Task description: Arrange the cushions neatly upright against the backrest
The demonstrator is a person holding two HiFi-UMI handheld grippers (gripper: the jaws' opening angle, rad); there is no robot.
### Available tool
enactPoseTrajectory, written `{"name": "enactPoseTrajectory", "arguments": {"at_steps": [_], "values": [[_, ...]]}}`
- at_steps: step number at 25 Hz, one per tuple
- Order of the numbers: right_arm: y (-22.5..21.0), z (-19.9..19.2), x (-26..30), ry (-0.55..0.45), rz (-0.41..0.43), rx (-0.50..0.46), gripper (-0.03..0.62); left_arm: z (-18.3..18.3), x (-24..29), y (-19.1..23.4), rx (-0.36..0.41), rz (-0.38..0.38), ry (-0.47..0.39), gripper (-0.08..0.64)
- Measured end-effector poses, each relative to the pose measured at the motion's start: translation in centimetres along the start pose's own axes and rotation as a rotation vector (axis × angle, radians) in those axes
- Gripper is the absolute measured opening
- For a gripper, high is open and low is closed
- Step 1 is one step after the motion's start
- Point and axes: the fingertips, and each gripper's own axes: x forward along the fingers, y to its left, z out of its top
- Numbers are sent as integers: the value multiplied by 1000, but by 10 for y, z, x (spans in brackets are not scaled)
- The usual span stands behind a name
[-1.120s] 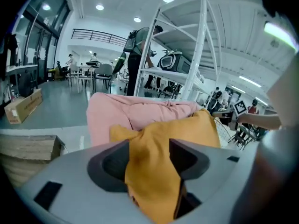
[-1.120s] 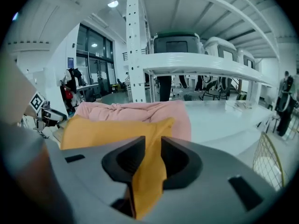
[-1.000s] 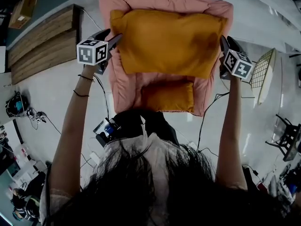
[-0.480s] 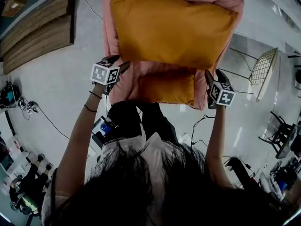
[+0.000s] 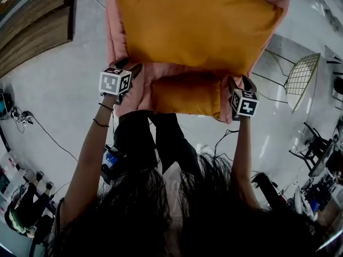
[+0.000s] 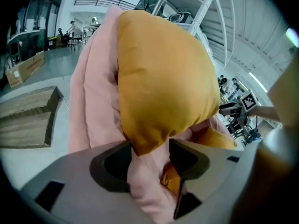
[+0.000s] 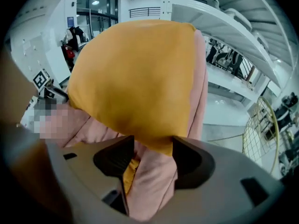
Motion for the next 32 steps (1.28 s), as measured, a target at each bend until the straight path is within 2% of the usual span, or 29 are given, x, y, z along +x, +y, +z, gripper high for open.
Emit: {"name": "enactPoseTrajectory", "arguments": {"at_steps": [4, 7, 11, 15, 20, 24, 28, 32], "values": [[-6, 4, 13, 22, -50, -88, 241, 5, 6, 0, -41, -8, -50, 258], [-8, 10, 22, -13, -80, -20, 231, 9, 10, 2, -67, -20, -82, 255], [-1, 17, 29, -37, -56, 13, 145, 13, 10, 3, -142, -64, -125, 221], [24, 33, 35, -84, 49, 134, 74, 17, 8, 6, -189, -83, -172, 135], [67, 40, 55, -85, 131, 307, 52, 18, 8, 8, -229, -19, -201, 94], [65, 29, 87, -65, 114, 410, 52, 14, 20, 9, -316, 15, -219, 83], [48, 30, 112, -78, 115, 521, 52, 16, 37, 15, -368, 19, -170, 81], [41, 26, 130, -86, 86, 526, 52, 10, 44, 23, -387, 73, -126, 81]]}}
